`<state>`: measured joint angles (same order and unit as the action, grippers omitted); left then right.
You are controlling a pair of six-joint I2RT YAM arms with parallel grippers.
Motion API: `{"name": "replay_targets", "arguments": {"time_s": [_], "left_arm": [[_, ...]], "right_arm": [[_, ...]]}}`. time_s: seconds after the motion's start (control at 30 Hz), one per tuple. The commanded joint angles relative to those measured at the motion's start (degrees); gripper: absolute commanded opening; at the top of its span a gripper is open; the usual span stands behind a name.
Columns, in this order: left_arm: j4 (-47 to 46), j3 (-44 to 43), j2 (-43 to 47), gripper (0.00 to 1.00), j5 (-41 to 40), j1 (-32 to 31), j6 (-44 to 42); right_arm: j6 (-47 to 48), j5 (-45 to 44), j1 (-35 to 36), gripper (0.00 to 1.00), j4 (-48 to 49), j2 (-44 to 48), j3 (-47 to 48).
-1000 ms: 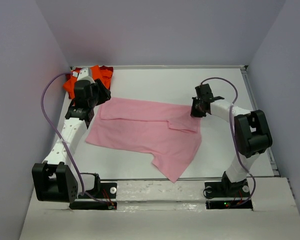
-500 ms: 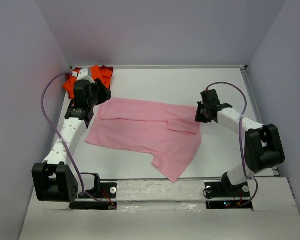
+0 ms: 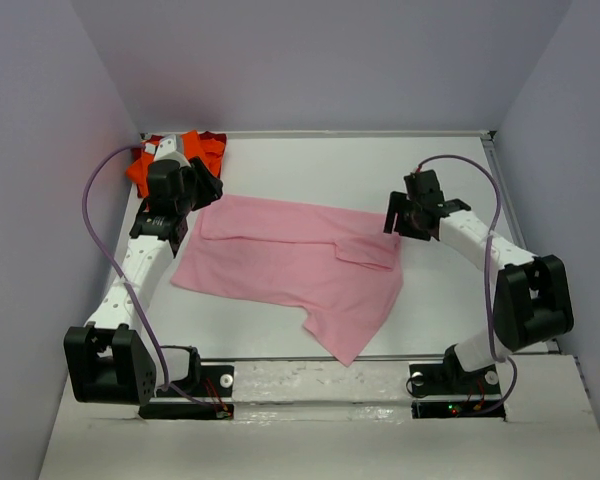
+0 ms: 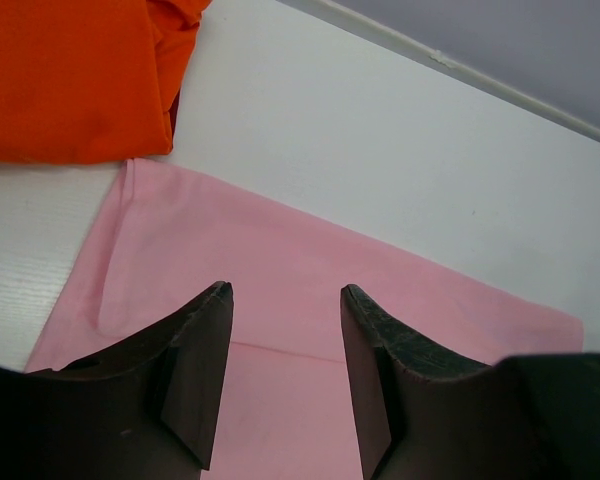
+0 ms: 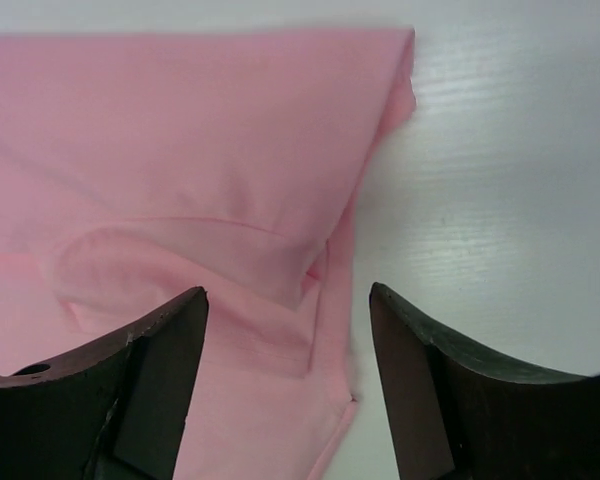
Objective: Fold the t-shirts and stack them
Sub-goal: Fold the tshirt
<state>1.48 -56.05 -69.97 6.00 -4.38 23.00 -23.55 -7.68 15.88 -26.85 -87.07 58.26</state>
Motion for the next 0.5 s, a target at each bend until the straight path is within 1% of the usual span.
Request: {"name": "replay_targets", "arguments": {"time_s": [0.0,0.3,0.47], "left_arm": [[-2.5,0.2,2.3,0.57,0.9,0.3,-0.2],[-2.4,0.2,2.5,0.57,0.9,0.3,-0.3],[-2.4,0.2,2.5,0.57,1.0,0.3,-0.2]], "right_arm": [[1.7,0.6,1.3,0.71,0.7,-1.6,7.4],[0.9,5.4,1.3,0.70,4.5,-13.9,12.3],[-0.8,7.2,1.3,0.69,5.0,-17.3,12.9]]}}
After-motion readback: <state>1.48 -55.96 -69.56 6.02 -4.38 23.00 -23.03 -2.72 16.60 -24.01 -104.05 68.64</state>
